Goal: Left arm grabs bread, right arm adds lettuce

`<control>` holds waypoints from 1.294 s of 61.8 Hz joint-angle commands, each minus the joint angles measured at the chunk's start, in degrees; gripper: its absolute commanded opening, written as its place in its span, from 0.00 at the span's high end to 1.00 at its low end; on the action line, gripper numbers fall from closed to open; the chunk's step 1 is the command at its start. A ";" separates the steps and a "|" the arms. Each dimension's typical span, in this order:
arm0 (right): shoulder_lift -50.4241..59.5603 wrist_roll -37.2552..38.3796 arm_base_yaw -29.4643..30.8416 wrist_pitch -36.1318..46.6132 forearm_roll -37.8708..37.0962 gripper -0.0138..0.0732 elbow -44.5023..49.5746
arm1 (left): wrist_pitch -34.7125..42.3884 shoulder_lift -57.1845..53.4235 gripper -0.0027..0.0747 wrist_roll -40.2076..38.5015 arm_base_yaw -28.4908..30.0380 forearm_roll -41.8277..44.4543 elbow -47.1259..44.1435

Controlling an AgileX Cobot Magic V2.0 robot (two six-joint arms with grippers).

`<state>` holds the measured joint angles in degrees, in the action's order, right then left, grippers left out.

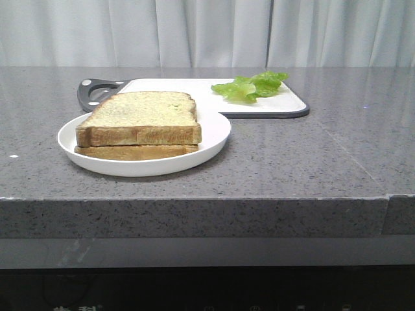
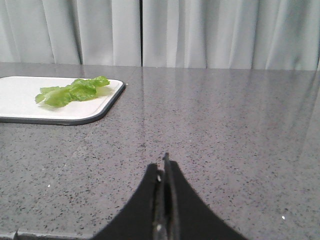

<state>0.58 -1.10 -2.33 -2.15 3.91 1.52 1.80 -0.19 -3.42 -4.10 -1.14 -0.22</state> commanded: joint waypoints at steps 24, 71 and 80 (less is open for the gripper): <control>1.19 -0.07 0.36 3.68 1.56 0.98 -3.12 | 5.81 -0.90 0.99 0.11 0.13 -2.98 4.27; -24.34 -0.13 0.36 -27.27 1.19 0.98 -39.98 | -29.12 24.53 0.99 0.34 0.13 -3.32 40.08; -28.47 -0.13 0.36 -29.18 1.19 0.98 -39.91 | -29.83 28.98 0.99 0.34 0.13 -3.59 39.57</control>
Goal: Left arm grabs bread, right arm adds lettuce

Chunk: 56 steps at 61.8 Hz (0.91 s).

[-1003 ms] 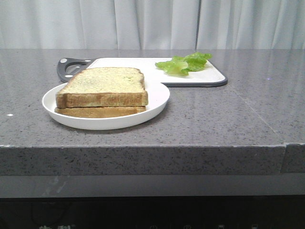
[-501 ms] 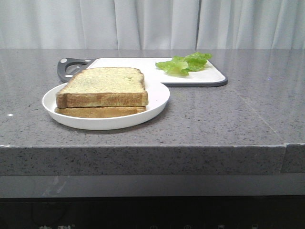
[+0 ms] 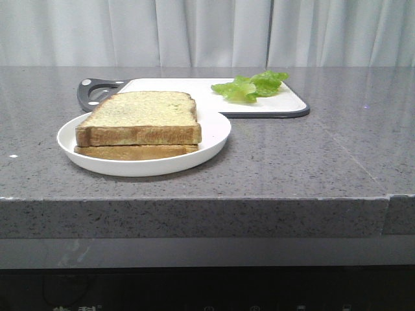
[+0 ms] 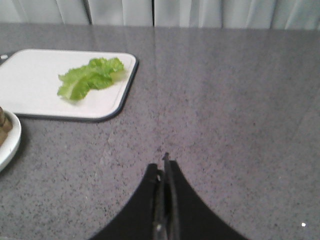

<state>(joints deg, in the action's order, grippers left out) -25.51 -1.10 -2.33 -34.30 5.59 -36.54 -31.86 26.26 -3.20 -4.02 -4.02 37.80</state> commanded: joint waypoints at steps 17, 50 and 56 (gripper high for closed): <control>-7.11 -0.13 0.36 2.75 -0.49 0.98 -1.85 | 3.87 8.31 0.99 0.13 0.04 -1.82 1.55; -10.21 -0.23 0.36 2.92 -0.49 0.43 -1.85 | -2.13 22.80 0.42 4.76 -3.02 -12.26 8.73; -10.42 -0.18 0.36 2.92 -0.49 0.43 -1.85 | -4.61 26.54 0.42 5.11 -6.19 -13.82 11.70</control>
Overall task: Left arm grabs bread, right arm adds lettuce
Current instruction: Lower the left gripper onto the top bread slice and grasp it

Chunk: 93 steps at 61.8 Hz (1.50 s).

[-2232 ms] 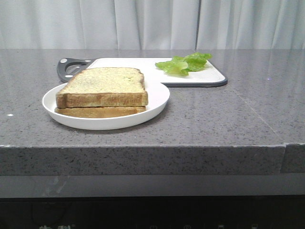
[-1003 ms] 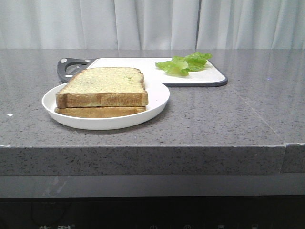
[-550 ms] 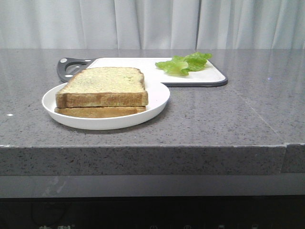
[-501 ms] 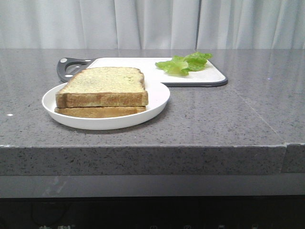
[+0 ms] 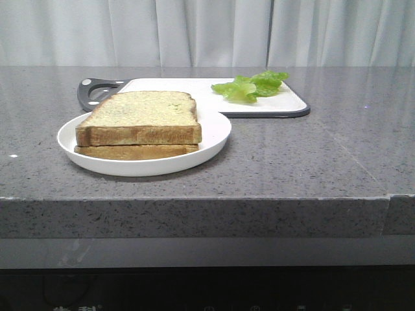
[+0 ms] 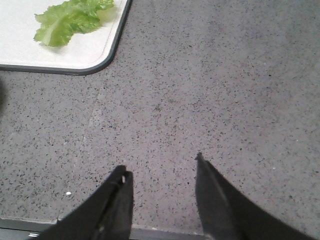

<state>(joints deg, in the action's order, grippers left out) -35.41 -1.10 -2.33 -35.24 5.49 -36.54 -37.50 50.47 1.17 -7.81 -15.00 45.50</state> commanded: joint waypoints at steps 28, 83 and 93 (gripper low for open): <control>-0.53 -0.18 0.36 3.86 -0.39 0.43 -1.85 | -6.33 22.86 0.42 0.74 -14.12 -9.09 16.53; -0.53 -0.18 0.36 3.81 -0.39 0.43 -1.85 | -7.91 40.04 0.42 5.47 -14.02 -17.06 24.20; -0.53 -0.18 0.36 3.81 -0.39 0.43 -1.85 | -8.14 40.04 0.57 5.70 -14.02 -16.98 24.20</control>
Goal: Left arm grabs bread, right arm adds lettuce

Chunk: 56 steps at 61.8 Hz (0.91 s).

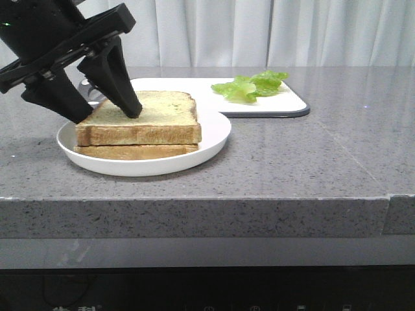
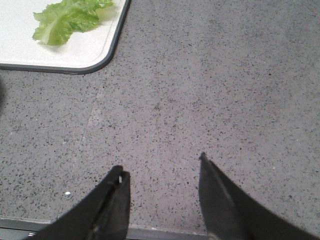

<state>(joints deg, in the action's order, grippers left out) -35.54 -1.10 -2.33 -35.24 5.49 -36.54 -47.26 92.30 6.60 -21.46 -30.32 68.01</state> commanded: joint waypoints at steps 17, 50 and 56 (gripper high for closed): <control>-0.40 -0.18 0.36 3.81 -0.39 0.43 -1.85 | 1.63 -1.80 0.93 0.37 -0.37 -1.28 1.68; -6.84 -0.54 0.36 -2.02 3.95 0.43 -9.70 | 1.29 -16.10 0.99 1.37 -0.37 2.67 1.68; -9.68 -1.24 0.36 -4.02 4.79 0.43 -12.13 | 1.18 -20.19 0.99 1.37 0.00 3.01 1.33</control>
<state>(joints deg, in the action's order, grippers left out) -42.87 -1.42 -2.33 -40.78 9.06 -45.08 -47.86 76.98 7.73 -21.46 -26.44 68.13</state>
